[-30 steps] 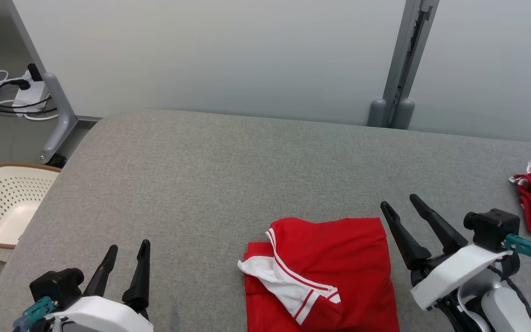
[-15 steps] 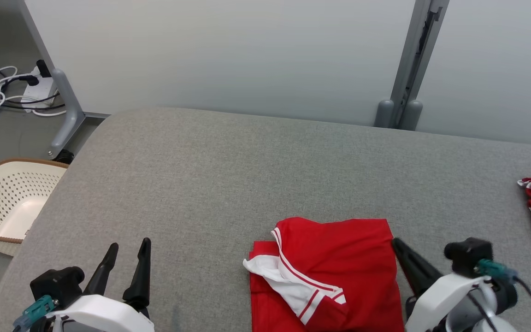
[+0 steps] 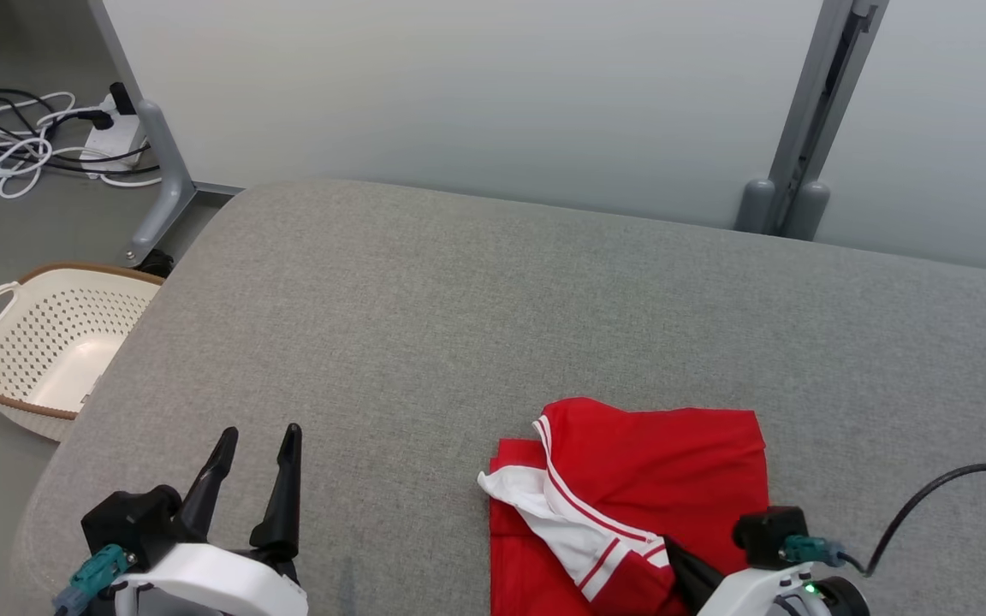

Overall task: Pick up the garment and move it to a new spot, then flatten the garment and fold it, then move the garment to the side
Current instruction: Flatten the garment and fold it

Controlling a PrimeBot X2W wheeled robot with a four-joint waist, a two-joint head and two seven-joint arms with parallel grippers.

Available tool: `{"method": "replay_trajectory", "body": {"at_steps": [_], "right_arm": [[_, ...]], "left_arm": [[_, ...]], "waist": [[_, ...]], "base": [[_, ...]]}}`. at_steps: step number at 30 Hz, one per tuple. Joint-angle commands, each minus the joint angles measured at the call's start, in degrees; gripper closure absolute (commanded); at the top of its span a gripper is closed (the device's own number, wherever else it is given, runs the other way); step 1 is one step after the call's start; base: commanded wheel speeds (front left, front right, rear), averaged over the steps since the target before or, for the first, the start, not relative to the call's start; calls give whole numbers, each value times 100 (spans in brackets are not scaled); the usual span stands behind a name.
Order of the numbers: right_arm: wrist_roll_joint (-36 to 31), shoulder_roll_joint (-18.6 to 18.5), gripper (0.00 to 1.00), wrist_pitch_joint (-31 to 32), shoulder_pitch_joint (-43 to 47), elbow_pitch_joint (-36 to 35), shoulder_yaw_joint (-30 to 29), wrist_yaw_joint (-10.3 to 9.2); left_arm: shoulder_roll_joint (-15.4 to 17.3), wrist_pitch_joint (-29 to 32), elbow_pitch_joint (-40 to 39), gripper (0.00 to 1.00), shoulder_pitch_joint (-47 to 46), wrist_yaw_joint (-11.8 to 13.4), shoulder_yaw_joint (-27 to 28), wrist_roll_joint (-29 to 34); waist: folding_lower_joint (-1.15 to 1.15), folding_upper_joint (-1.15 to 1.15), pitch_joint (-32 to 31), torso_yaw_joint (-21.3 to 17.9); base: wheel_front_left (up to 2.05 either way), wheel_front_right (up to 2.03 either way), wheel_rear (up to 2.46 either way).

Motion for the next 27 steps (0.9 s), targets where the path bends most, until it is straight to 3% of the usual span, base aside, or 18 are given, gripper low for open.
{"method": "replay_trajectory", "body": {"at_steps": [1,13,18,25,26,27], "right_arm": [[84,17,100,-82,-81,92,143,4],[661,307,100,-352,-557,519,1711,4],[1142,340,100,-602,-777,331,2218,4],[1538,-180,100,-1270,-1098,63,2138,4],[1535,-279,99,-1337,-1123,9,2085,4],[1523,-380,91,-1397,-1140,-62,2015,4]], "left_arm": [[-59,-30,16,0,-95,-40,57,126],[-750,-34,178,0,237,-483,717,1063],[-924,-34,256,0,287,-660,929,1272],[-1130,-35,284,0,440,-867,1275,1580],[-1155,-35,280,0,461,-906,1328,1619],[-1188,-35,278,0,485,-921,1360,1649]], "waist": [[0,0,23,43],[0,0,10,167],[0,0,-2,182],[0,0,-58,45],[0,0,-62,9],[0,0,-63,-28]], "base": [[0,0,0],[0,0,0],[0,0,0],[0,0,0],[0,0,0],[0,0,0]]}}
